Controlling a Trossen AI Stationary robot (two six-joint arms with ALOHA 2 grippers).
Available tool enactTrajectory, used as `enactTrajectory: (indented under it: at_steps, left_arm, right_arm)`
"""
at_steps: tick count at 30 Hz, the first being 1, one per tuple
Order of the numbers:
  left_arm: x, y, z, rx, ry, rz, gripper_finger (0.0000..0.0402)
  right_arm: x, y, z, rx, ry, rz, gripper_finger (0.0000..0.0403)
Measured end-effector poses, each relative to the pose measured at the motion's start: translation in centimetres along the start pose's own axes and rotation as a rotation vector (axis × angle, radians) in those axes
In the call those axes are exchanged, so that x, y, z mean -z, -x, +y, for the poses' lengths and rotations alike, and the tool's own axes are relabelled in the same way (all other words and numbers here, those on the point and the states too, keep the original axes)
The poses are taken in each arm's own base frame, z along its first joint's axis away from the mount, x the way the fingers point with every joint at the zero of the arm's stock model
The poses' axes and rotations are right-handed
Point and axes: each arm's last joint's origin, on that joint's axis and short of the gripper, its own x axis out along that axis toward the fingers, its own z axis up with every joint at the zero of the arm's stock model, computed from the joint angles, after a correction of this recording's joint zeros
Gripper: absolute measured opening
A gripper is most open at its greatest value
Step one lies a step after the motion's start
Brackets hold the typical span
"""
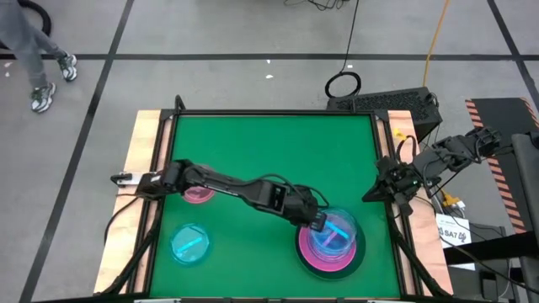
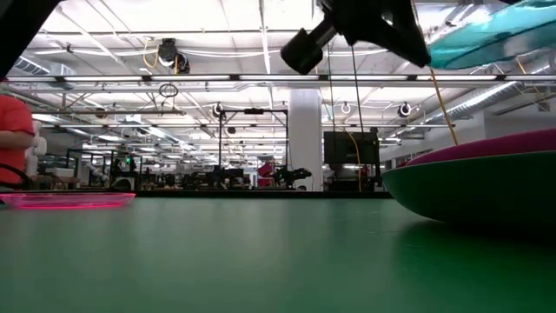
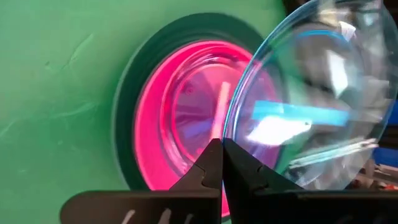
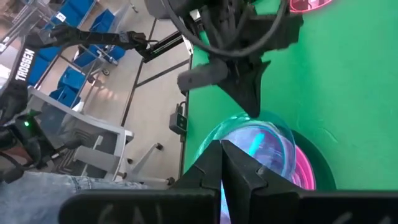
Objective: Stack plastic plates
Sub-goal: Stack the top blue plate on top of pink plate
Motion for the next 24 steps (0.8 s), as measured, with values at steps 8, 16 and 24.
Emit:
enactTrajectory:
  at_steps: [8, 16, 24]
  left_arm:
    - [-0.2, -2.1, 0.4, 0.016, -0.003, -0.007, 0.0003]
    - [0.3, -4.1, 0.9, 0.006, -0.01, 0.004, 0.0003]
    - [0.4, -4.1, 1.1, -0.01, -0.013, 0.012, 0.0042]
  right_arm:
    - [0.0, 0.0, -0.1, 0.026, 0.0, -0.011, 0.0]
    - [0.0, 0.0, -0.2, 0.04, -0.018, -0.017, 0.0]
    - [0.0, 0.0, -0.2, 0.045, -0.038, -0.024, 0.0]
